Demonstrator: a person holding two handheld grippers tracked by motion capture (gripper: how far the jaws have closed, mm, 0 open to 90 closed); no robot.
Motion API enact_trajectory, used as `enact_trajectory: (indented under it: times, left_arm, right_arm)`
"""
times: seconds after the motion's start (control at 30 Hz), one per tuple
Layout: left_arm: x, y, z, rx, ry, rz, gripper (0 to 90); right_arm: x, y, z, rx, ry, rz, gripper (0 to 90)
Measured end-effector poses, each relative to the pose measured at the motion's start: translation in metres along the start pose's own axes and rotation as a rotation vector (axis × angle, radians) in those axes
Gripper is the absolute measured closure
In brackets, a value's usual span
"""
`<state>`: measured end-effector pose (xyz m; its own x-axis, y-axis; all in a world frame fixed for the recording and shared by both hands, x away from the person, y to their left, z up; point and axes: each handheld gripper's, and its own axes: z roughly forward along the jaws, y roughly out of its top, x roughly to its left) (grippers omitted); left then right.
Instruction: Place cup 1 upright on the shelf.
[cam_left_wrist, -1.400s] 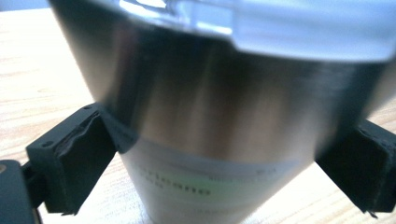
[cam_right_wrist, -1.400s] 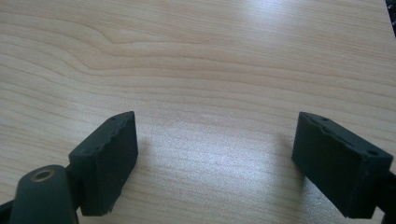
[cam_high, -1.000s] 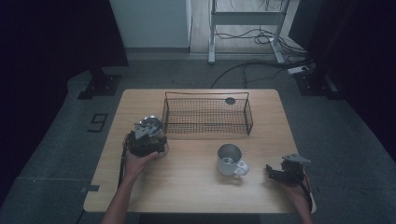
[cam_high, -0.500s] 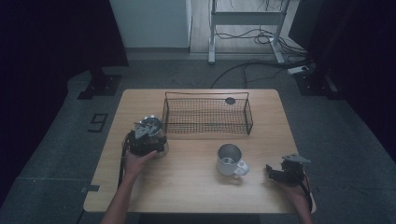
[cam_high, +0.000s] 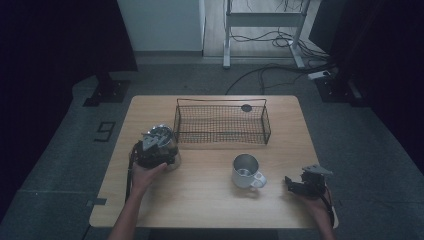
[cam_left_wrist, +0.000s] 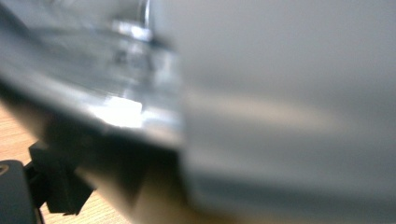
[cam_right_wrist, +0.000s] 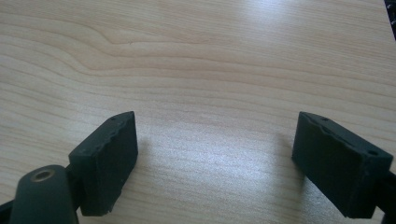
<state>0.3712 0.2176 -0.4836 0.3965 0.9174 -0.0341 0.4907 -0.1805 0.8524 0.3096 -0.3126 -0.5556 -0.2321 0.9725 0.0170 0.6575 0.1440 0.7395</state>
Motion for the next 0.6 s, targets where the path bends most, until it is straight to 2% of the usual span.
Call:
enact_trajectory:
  times: [0.3,0.43,0.6]
  left_arm:
    - [-0.002,-0.002,-0.005,-0.002,0.006,-0.001,4.0]
    - [-0.002,0.001,-0.009,-0.01,0.012,-0.035,4.0]
    - [-0.005,0.004,-0.012,-0.028,0.023,-0.056,4.0]
  right_arm:
    - [0.0,0.0,0.0,0.0,-0.001,0.001,14.0]
    - [0.0,0.0,0.0,0.0,-0.001,0.001,14.0]
    - [0.0,0.0,0.0,-0.001,-0.001,0.0,14.1]
